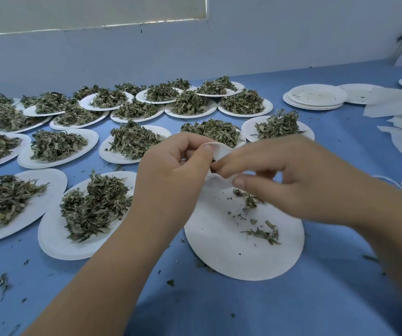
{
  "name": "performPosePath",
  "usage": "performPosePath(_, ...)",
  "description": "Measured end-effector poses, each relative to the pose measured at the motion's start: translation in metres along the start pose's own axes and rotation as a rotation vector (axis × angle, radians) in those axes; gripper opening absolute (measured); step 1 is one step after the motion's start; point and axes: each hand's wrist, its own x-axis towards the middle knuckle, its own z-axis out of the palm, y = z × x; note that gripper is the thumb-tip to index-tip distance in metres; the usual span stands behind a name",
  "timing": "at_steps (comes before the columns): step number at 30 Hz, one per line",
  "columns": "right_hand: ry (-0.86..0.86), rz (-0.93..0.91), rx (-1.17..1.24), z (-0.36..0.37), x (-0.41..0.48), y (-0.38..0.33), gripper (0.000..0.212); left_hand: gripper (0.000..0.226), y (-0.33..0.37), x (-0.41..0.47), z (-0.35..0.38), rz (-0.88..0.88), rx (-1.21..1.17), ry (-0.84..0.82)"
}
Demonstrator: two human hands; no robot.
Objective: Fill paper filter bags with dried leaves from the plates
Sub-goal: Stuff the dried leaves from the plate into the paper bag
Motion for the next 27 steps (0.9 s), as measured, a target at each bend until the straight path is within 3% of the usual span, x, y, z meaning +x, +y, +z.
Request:
performPosePath(2,0.133,0.084,0.102,-0.011,-0.003,0.006,0.012,0.022,-0.001,0.001,-0.003,0.000,-0.024,0.030)
performPosePath(4,0.138,0.209,0.060,-0.020,-0.006,0.017,0.016,0.022,-0.001,0.001,-0.004,-0.001,-0.032,0.063)
performPosePath(8,-0.343,0.467,-0.125,-0.024,-0.010,0.029,0.080,0.016,-0.003,0.002,-0.005,0.010,-0.027,0.088)
performPosePath(12,-0.592,0.397,-0.135,-0.010,-0.012,0.027,0.106,0.016,-0.003,0.002,-0.004,0.027,-0.026,0.081)
performPosePath(15,-0.608,0.352,-0.168,-0.004,-0.011,0.023,0.101,0.021,-0.003,0.002,-0.004,0.034,-0.004,0.077)
performPosePath(22,-0.591,0.364,-0.147,-0.003,-0.009,0.019,0.066,0.022,-0.002,0.001,-0.002,0.035,-0.021,0.064)
performPosePath(27,-0.556,0.407,-0.175,-0.001,-0.007,0.021,0.081,0.022,-0.003,0.001,-0.003,0.044,-0.019,0.068)
